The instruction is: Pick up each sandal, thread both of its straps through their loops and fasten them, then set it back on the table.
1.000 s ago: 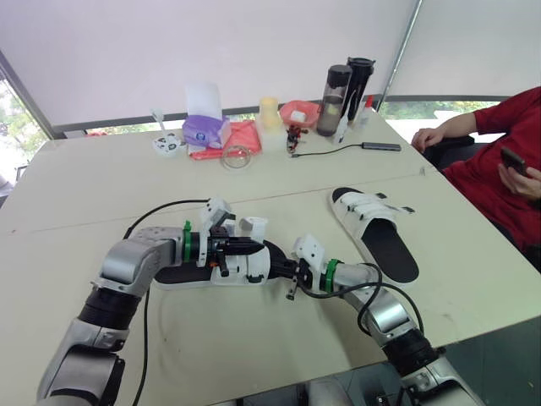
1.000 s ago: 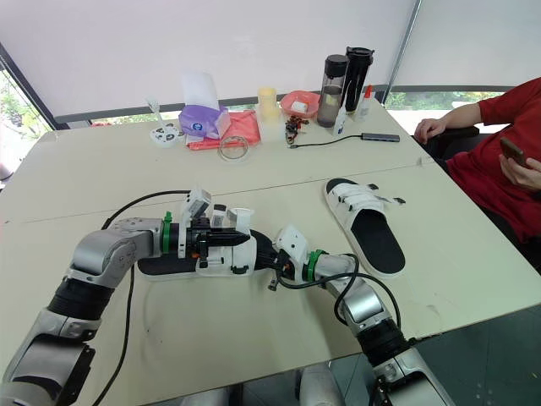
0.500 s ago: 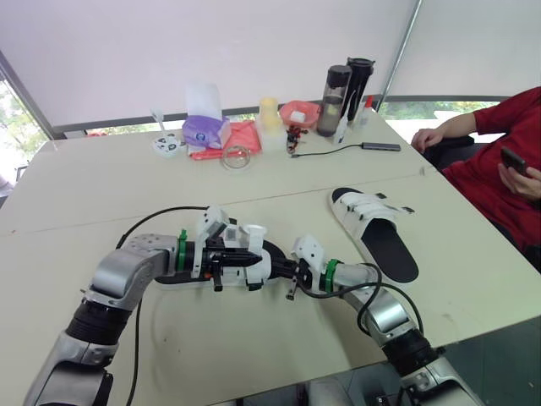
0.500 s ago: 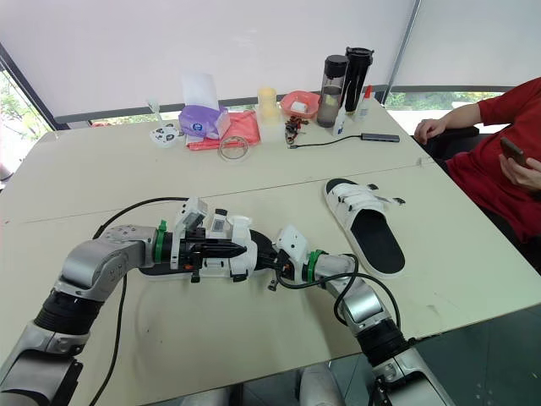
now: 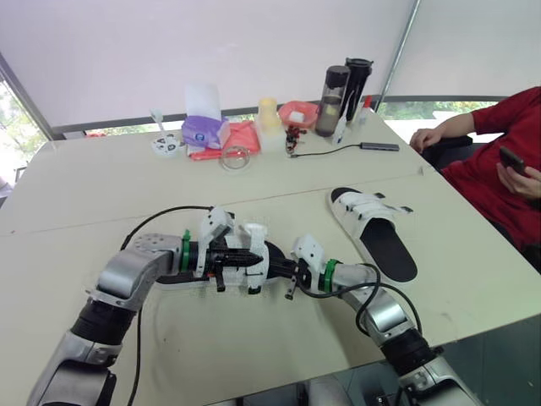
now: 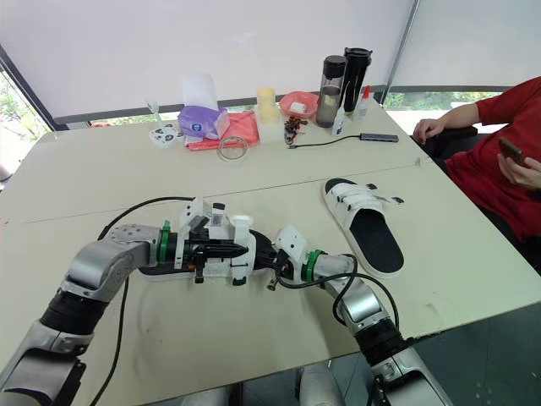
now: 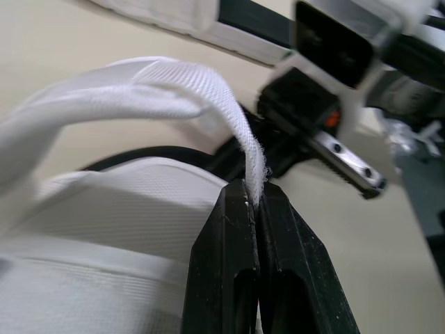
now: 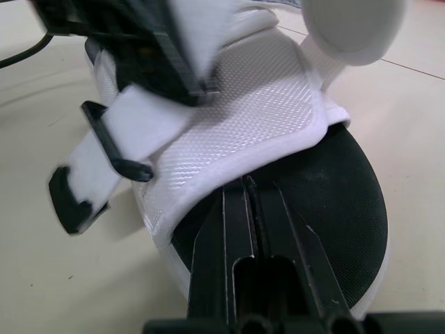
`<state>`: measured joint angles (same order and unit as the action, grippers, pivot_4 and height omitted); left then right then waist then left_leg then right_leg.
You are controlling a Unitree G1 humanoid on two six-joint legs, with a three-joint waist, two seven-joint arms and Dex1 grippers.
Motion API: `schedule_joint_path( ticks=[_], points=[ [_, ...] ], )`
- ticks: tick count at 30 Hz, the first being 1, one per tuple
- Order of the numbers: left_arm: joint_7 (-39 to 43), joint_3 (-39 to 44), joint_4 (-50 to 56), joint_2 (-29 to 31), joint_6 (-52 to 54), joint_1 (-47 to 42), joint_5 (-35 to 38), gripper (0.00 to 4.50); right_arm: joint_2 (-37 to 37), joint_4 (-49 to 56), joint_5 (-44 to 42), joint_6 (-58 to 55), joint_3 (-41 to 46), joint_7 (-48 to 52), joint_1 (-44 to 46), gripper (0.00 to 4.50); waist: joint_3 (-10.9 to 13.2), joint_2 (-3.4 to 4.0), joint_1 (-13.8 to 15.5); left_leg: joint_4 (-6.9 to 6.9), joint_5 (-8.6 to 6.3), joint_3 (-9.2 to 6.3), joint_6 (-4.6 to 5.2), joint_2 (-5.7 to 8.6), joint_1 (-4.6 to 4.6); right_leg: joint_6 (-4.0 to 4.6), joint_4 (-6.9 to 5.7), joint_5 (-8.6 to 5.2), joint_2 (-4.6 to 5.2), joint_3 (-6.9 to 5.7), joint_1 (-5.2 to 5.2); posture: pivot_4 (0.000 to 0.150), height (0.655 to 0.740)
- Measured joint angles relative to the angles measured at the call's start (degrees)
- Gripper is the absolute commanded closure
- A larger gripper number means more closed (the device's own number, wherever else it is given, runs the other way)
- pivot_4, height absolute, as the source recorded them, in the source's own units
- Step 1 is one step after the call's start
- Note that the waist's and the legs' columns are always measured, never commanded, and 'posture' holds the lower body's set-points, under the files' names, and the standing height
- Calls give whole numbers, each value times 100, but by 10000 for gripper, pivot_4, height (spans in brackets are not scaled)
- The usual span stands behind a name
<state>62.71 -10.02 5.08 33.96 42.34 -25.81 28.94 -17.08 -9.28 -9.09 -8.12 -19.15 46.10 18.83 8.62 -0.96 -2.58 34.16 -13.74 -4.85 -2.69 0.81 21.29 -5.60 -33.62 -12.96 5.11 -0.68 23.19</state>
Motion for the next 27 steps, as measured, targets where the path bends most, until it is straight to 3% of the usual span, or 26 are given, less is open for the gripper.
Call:
schedule_joint_path(
  ticks=[4,8,13,18,27],
  points=[
    [84,-3,79,38,118,60,92,44535,12,-2,0,0,-1,-3,0,45000,1,1,5,0,0,2,0,-23,0,6,0,4,-11,0,2,1500,7400],
    [23,-2,63,30,125,74,95,27586,15,-3,0,0,-1,-6,0,45000,2,3,7,0,0,3,0,-26,1,8,0,4,-14,-1,4,1500,7400],
    [-42,53,60,30,183,73,168,2068,16,-7,3,0,-2,-14,2,45000,2,3,9,0,0,2,0,-28,1,8,0,4,-14,0,4,1500,7400],
    [-72,494,244,255,501,274,545,502,21,-7,7,13,-22,-14,7,45000,4,7,-1,0,0,4,0,-34,1,8,0,4,-14,-1,9,1500,7400],
    [188,1266,1513,1321,1408,1229,1650,502,23,-63,25,68,-29,-6,34,45000,12,20,-5,-1,-12,5,-19,-43,1,11,20,3,-9,-1,30,1500,7400]
  ],
)
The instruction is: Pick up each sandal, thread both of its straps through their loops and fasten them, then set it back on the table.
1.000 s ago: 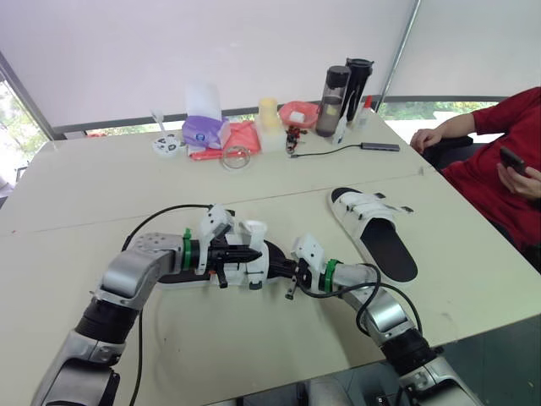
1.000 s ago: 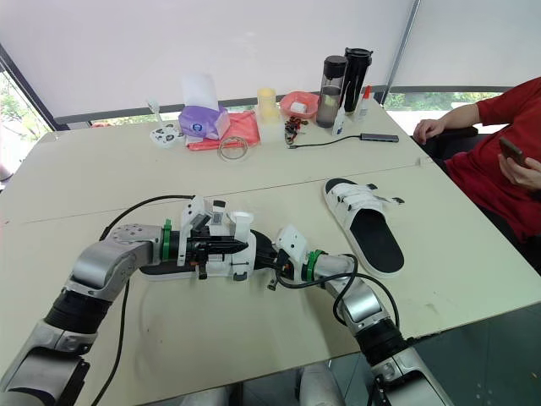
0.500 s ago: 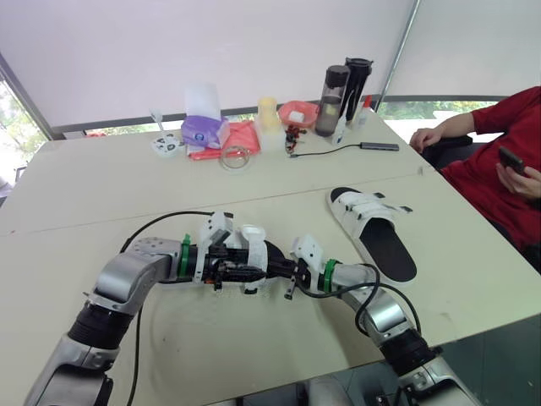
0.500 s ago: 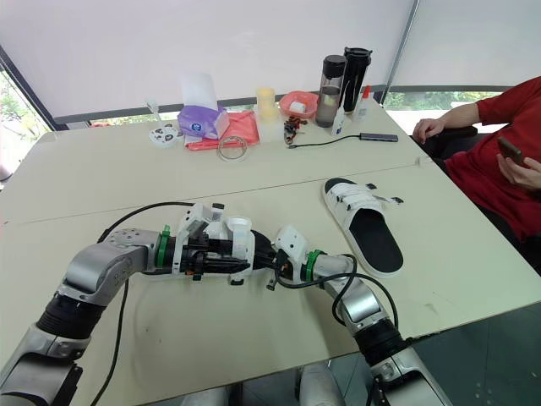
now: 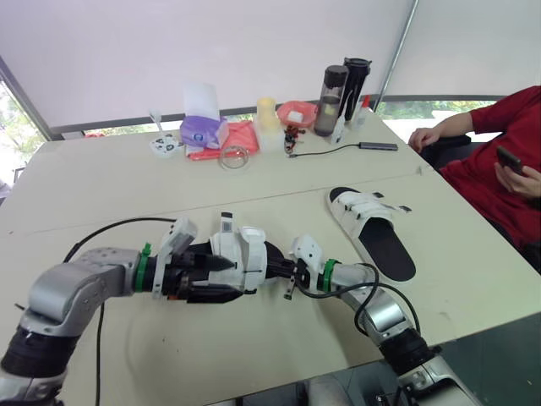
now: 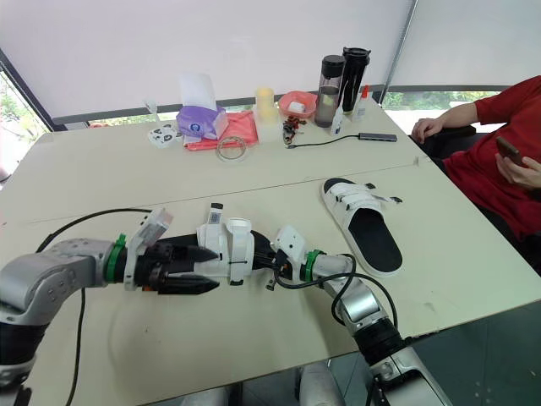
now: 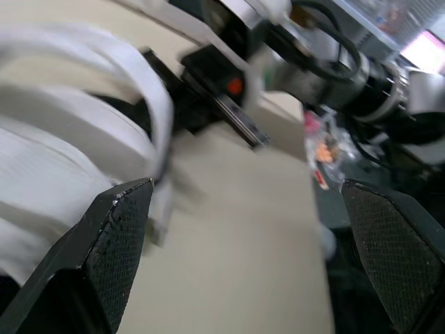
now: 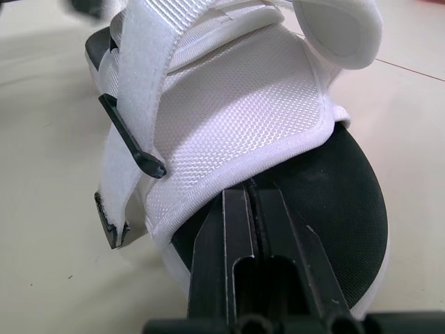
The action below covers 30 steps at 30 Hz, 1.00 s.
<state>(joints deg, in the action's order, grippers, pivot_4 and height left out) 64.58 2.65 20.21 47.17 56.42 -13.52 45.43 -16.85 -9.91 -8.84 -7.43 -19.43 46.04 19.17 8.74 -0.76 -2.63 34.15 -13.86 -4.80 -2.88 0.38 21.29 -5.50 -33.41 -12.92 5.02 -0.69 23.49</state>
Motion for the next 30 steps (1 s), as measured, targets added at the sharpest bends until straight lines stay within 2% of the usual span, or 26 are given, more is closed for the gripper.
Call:
schedule_joint_path(
  ticks=[4,11,19,30],
  points=[
    [-46,256,147,164,-15,340,119,502,-1,-42,2,40,0,15,6,45000,3,6,1,0,-1,1,-2,-3,2,1,10,0,2,0,0,1500,7400],
    [-389,-211,134,-82,-741,721,-541,502,-1,-62,7,51,0,47,29,45000,3,6,-1,0,-3,10,-4,-10,7,7,23,4,5,7,3,1500,7400],
    [-493,-888,-298,-539,-1312,586,-1118,502,-1,-75,11,51,-3,56,42,45000,2,5,0,0,-3,14,-5,-12,8,9,28,6,2,1,6,1500,7400],
    [-376,-1323,-941,-951,-1546,185,-1381,502,-4,-75,41,50,-1,-40,35,45000,-3,5,12,9,-3,13,-5,-12,12,9,44,6,1,-9,0,1500,7400]
  ],
)
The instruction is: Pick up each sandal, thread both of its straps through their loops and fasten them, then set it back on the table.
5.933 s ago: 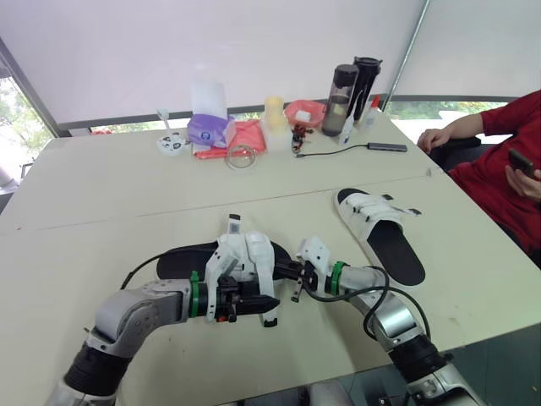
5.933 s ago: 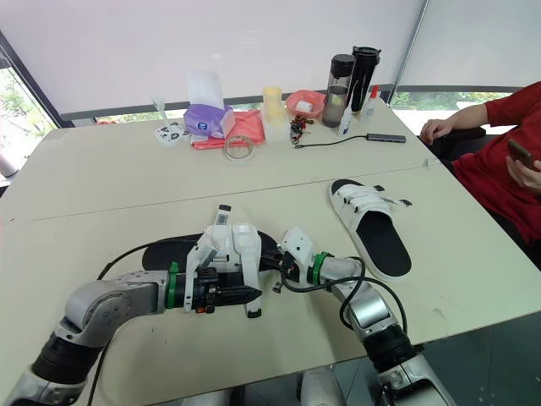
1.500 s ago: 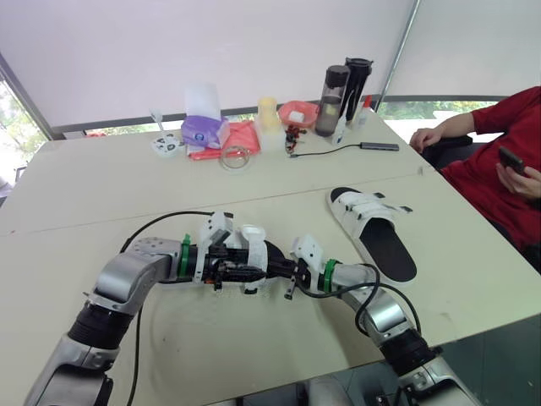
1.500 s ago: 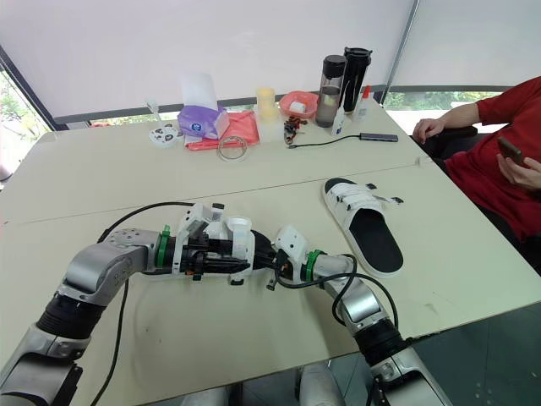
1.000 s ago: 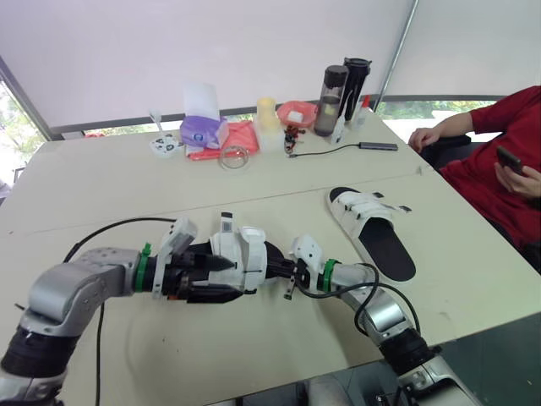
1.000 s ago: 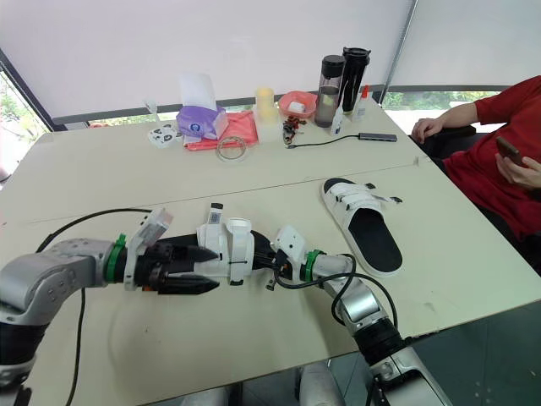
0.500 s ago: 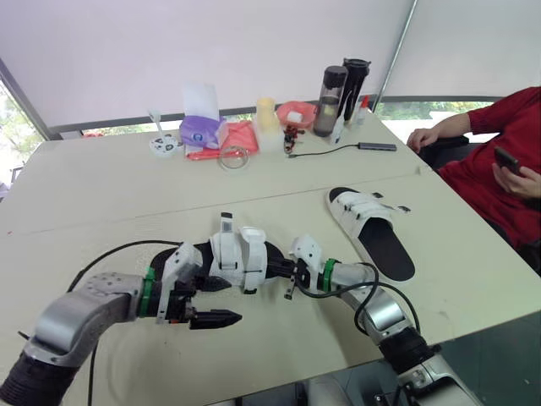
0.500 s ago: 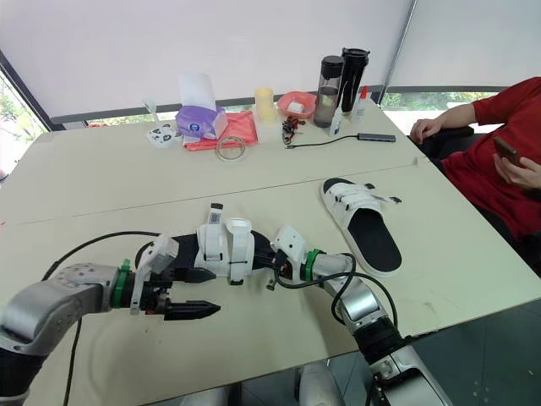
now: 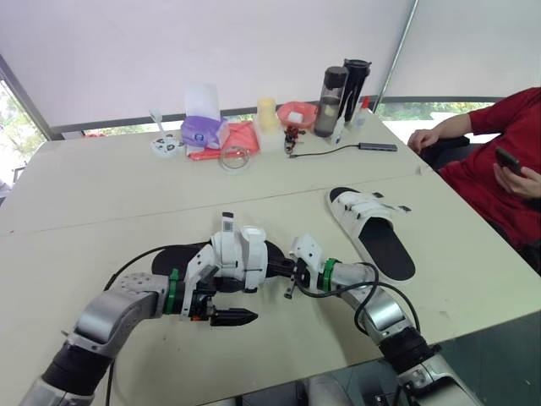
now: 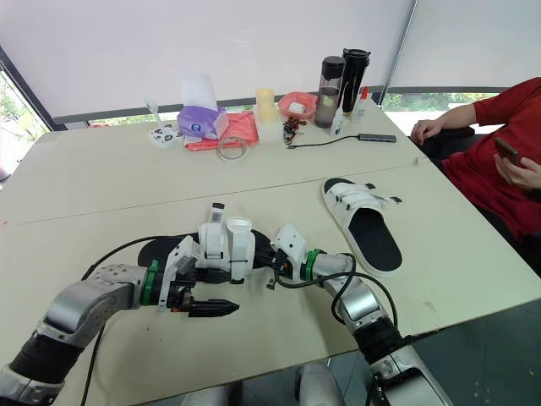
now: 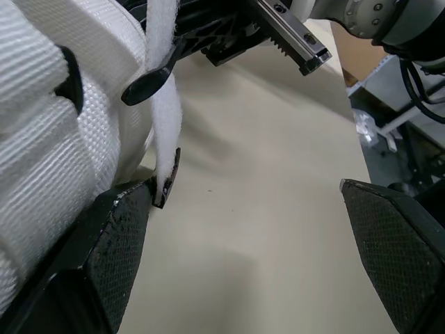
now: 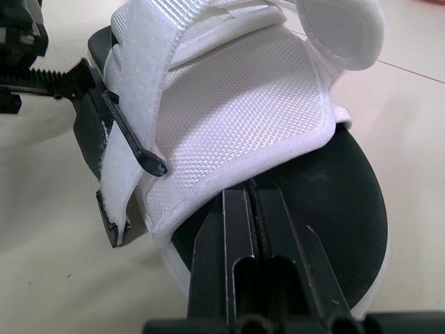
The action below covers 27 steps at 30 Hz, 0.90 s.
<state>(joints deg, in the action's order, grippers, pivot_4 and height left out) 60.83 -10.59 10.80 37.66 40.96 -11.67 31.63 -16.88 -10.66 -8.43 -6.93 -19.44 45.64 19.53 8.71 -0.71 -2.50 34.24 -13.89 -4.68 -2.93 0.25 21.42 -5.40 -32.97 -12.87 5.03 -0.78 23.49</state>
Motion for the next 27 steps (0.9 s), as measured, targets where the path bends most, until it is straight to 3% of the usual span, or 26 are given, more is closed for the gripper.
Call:
schedule_joint_path(
  ticks=[5,6,8,15,21,27],
  points=[
    [10,-156,-313,-260,-73,-201,-134,502,-35,0,16,-1,13,-48,-8,45000,-21,48,-2,1,0,-16,0,-12,16,0,89,0,-2,-49,-25,1500,7400],
    [10,-171,-383,-332,-76,-240,-161,2794,-34,-1,20,-1,13,-63,-9,45000,-20,56,-1,2,0,-13,0,-14,20,-1,93,0,9,-70,-26,1500,7400],
    [-49,-173,-534,-438,-86,-308,-227,9668,-33,-2,27,-1,13,-87,-8,45000,-20,56,2,3,0,-12,0,-14,25,-1,103,0,16,-85,-25,1500,7400],
    [-274,-8,-606,-538,17,-392,-184,44402,8,-1,28,-1,2,-51,-8,45000,-22,52,14,3,0,-4,1,-10,6,-1,72,1,51,-101,-28,1500,7400],
    [-375,57,-411,-473,232,-350,-103,44402,27,-1,28,-1,-8,-37,-8,45000,-21,54,11,0,0,-4,1,-10,1,12,62,10,49,-104,-23,1500,7400],
    [-219,83,57,-13,476,-68,49,44402,37,1,28,0,-19,5,-5,45000,-22,52,-2,-8,0,-3,1,-10,-1,14,61,12,48,-104,-18,1500,7400]
  ],
)
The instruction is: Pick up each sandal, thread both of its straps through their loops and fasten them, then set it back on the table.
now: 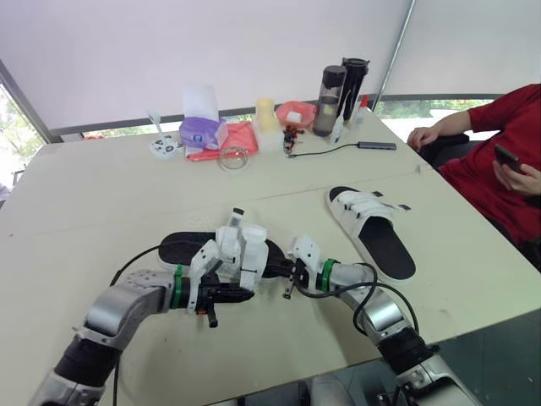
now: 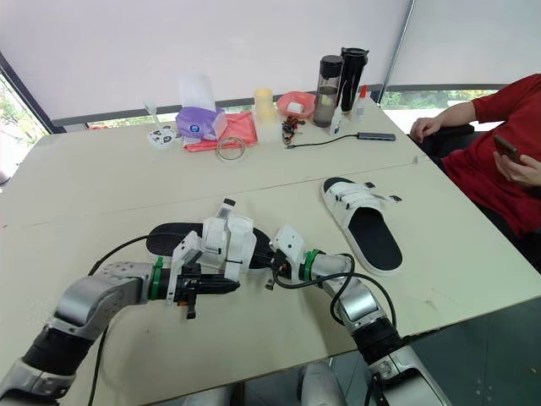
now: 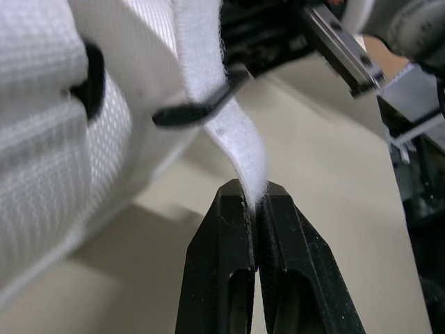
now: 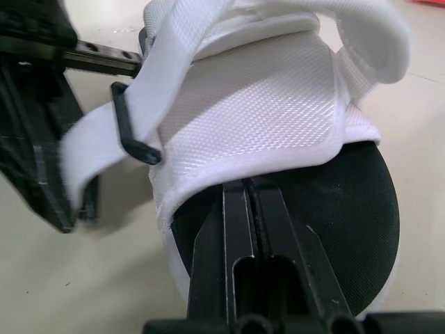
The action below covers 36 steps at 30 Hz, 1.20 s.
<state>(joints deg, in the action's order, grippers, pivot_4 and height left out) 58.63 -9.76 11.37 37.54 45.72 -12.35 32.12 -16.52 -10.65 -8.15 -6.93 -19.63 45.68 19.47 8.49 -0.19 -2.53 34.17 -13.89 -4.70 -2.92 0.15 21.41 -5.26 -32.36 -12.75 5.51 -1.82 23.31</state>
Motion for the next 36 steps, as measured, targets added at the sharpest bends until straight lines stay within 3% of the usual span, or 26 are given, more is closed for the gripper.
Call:
schedule_joint_path(
  ticks=[9,16,20,30,36],
  points=[
    [619,330,603,935,98,758,377,44402,6,-17,0,43,-19,25,7,45000,10,15,-9,-2,-8,1,-10,-2,1,1,0,0,4,0,11,1500,7400],
    [676,637,906,1063,149,1147,727,44402,8,-39,0,159,-130,104,41,45000,11,12,-54,-3,-45,2,-16,-4,-6,2,-6,1,2,-2,20,1500,7400],
    [508,664,863,660,312,959,985,44402,6,-59,0,169,-141,149,74,45000,2,-25,-17,4,-46,11,-4,12,-14,3,-95,2,2,0,26,1500,7400],
    [-403,1065,545,-177,1266,-483,1908,44402,0,-133,5,172,-146,95,122,45000,1,-25,15,38,-47,-9,-6,5,-12,16,-91,8,-42,-18,24,1500,7400],
    [-1034,1075,-244,-658,1448,-1334,1888,44402,1,-128,5,182,-111,31,104,45000,7,-30,44,66,-45,-17,-4,8,-5,15,-119,9,-52,-11,8,1500,7400]
  ],
)
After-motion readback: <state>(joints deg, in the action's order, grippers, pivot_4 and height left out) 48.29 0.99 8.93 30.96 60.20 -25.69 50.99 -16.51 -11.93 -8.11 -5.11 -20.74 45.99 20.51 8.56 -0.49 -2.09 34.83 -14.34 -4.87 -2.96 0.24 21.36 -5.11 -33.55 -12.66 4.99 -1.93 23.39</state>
